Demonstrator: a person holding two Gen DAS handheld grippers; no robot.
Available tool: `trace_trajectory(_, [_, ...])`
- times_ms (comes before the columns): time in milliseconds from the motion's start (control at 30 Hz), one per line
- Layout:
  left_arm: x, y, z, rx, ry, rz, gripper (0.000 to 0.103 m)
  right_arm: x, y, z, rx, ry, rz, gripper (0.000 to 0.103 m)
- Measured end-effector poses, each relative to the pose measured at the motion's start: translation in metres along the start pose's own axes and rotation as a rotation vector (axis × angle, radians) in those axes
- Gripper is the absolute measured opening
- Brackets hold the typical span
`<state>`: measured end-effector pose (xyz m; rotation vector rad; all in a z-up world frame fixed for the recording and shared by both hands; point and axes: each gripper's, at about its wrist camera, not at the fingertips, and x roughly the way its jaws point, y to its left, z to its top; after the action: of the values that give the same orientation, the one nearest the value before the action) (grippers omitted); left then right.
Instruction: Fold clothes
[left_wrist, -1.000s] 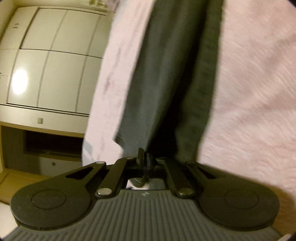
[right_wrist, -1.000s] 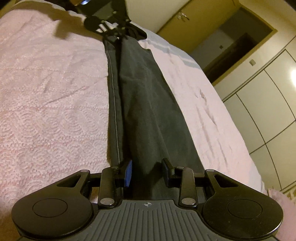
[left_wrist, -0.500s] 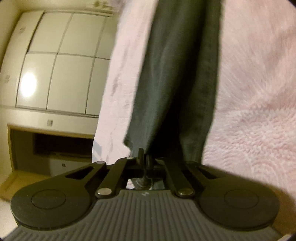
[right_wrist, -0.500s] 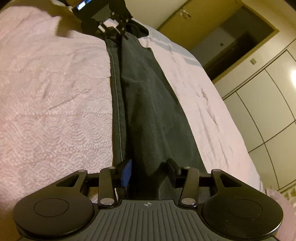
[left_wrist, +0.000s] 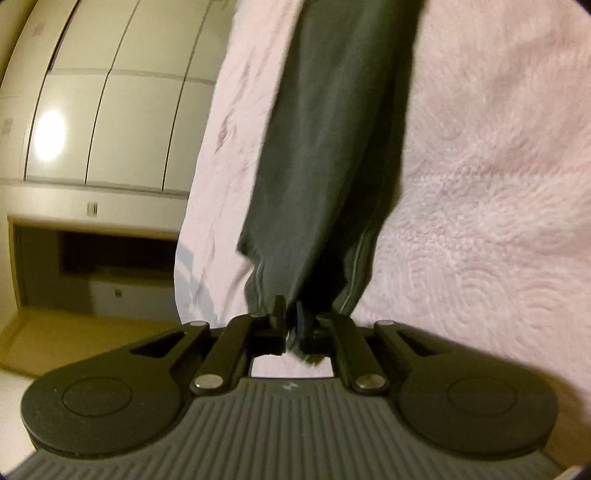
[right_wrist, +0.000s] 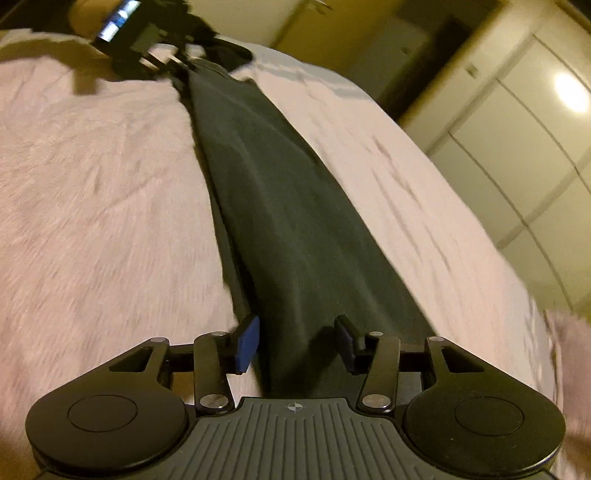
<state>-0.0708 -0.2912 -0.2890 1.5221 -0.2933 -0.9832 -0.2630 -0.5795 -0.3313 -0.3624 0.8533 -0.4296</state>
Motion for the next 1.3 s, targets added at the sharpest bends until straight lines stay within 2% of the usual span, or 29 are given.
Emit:
trace_trajectory(133, [-0.044, 0.006, 0.013, -0.078, -0.028, -0.012, 0.006, -0.046, 0.001, -0.032, 0.144, 0.007, -0.021, 0.050])
trace_trajectory(267, [-0.091, 0.000, 0.051, -0.107, -0.121, -0.051, 0.013, -0.091, 0.005, -0.064, 0.260, 0.010, -0.050, 0.053])
trace_trajectory(400, [-0.125, -0.015, 0.116, -0.087, -0.279, -0.091, 0.017, -0.126, 0.000, -0.093, 0.366, 0.007, -0.098, 0.054])
trace_trajectory(600, [-0.167, -0.040, 0.225, -0.060, -0.568, -0.155, 0.027, -0.163, -0.024, -0.133, 0.569, -0.022, -0.135, 0.056])
trace_trajectory(733, [-0.193, -0.078, 0.289, 0.037, -0.704, -0.209, 0.032, -0.175, -0.035, -0.152, 0.692, -0.050, -0.126, 0.056])
trace_trajectory(900, [-0.171, -0.106, 0.339, 0.148, -0.750, -0.250, 0.030, -0.176, -0.045, -0.161, 0.860, -0.100, -0.049, 0.056])
trace_trajectory(933, [-0.165, -0.107, 0.346, 0.157, -0.749, -0.258, 0.027, -0.173, -0.047, -0.162, 0.892, -0.108, -0.029, 0.056])
trace_trajectory(967, [-0.157, -0.106, 0.352, 0.155, -0.743, -0.258, 0.015, -0.170, -0.049, -0.162, 0.924, -0.115, -0.009, 0.056])
trace_trajectory(1000, [-0.152, -0.103, 0.356, 0.134, -0.736, -0.256, 0.012, -0.165, -0.050, -0.162, 0.953, -0.121, 0.007, 0.056])
trace_trajectory(1100, [-0.148, -0.087, 0.367, 0.061, -0.727, -0.269, 0.012, -0.153, -0.055, -0.162, 1.032, -0.133, 0.039, 0.056])
trace_trajectory(1167, [-0.146, -0.076, 0.370, 0.048, -0.734, -0.298, 0.012, -0.148, -0.060, -0.161, 1.090, -0.149, 0.056, 0.056])
trace_trajectory(1300, [-0.142, -0.067, 0.369, 0.054, -0.748, -0.337, 0.013, -0.140, -0.063, -0.154, 1.121, -0.134, 0.015, 0.056])
